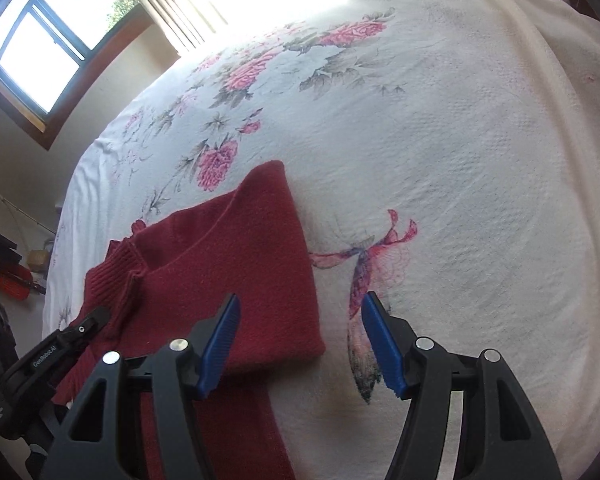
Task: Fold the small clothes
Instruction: 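Grasp the folded cuff with the left tool, reposition it, release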
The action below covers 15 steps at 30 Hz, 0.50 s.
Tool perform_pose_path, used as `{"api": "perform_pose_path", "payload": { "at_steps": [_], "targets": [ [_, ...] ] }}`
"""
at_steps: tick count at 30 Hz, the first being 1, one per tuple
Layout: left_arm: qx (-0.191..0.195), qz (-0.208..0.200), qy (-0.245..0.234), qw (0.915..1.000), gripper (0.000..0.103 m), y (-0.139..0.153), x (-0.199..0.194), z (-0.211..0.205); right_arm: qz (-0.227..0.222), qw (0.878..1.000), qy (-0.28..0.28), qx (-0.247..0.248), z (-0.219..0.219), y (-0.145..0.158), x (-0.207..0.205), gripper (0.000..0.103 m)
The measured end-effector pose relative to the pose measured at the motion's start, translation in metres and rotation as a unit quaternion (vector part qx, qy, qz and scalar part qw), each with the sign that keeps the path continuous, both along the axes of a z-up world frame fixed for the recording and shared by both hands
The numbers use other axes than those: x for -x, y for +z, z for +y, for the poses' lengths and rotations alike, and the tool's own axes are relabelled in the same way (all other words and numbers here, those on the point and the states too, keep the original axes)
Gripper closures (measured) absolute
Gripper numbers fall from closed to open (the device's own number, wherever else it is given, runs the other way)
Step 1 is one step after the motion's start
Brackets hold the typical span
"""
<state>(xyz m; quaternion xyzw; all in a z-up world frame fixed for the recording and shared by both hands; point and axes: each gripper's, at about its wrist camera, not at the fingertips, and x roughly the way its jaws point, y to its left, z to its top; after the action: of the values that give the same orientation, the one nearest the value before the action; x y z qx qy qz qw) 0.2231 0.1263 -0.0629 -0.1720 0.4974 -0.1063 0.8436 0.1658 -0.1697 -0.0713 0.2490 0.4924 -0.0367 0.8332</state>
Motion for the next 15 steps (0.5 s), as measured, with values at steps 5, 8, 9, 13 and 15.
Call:
{"api": "perform_pose_path", "payload": {
  "at_steps": [5,8,9,13,15],
  "targets": [
    [-0.019,-0.014,0.024,0.9995,0.091,0.007,-0.003,0.051,0.005,1.000,0.025,-0.016,0.021,-0.013,-0.010,0.041],
    [-0.013,-0.010,0.037,0.9992,0.091,0.005,-0.005,0.077,0.015,0.999,0.040,-0.022,0.035,-0.022,-0.015,0.045],
    [-0.014,-0.009,0.039,0.9991,0.091,0.004,-0.005,0.082,0.019,0.998,0.046,-0.023,0.040,-0.025,-0.016,0.046],
    [-0.014,0.013,0.043,0.9989,0.088,-0.015,-0.005,0.096,0.047,0.997,0.062,-0.001,0.056,-0.040,-0.020,0.068],
    [-0.016,0.035,0.045,0.9982,0.081,-0.031,-0.009,0.101,0.062,0.996,0.068,0.009,0.062,-0.050,-0.022,0.078]
  ]
}}
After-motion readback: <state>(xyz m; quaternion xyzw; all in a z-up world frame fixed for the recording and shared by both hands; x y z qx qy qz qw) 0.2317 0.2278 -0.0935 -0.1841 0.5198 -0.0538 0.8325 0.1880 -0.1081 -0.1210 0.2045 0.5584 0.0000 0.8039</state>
